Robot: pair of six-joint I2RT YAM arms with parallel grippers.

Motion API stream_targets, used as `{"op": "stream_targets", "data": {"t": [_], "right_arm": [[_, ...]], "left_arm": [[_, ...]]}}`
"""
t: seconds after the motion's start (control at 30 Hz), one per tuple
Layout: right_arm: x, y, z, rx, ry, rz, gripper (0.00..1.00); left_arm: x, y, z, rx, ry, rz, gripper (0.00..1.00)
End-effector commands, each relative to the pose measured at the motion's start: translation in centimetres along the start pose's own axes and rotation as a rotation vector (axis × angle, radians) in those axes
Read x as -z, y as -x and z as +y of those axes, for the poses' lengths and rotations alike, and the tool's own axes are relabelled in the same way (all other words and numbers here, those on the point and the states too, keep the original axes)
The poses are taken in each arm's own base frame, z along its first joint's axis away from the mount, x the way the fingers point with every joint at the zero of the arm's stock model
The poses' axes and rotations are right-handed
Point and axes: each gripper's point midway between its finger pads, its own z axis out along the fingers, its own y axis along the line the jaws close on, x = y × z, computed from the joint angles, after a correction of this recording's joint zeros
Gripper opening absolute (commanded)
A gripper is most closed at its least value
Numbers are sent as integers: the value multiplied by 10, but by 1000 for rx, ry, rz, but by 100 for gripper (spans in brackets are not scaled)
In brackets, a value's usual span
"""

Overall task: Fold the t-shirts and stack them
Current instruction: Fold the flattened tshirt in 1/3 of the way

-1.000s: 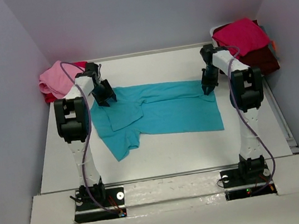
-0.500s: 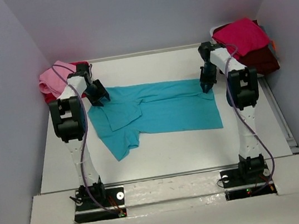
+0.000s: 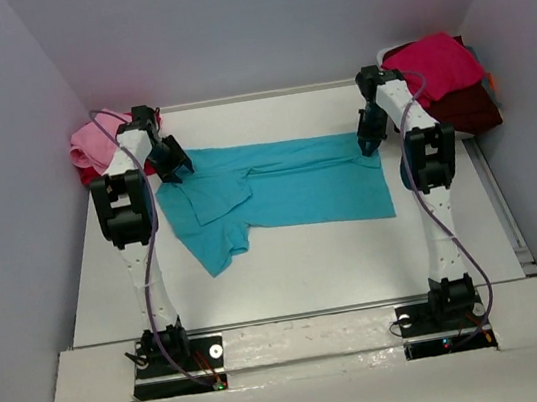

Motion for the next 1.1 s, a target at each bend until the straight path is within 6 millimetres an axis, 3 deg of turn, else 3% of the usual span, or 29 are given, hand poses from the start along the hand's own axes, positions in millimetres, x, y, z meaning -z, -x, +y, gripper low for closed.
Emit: {"op": "stream_targets", "data": {"t": [0.0, 0.13, 0.37, 0.7, 0.9, 1.07], "right_arm": [[-17, 8, -8, -21, -11, -3, 22], [-23, 13, -11, -31, -10, -14, 22], [-19, 27, 7, -37, 79, -63, 23], [15, 71, 36, -27, 227, -240, 28], [12, 81, 53, -25, 310, -259, 36], [19, 79, 55, -15, 328, -266, 43]], "left_arm": [[-13, 6, 17, -29, 41, 8, 60], [-19, 7, 7, -46, -14, 35, 60], [-22, 18, -16, -83, -132, 26, 61], [1, 47, -59, -112, -321, -94, 62], [11, 60, -76, -119, -396, -142, 63], [14, 60, -84, -128, -417, -159, 62]]}}
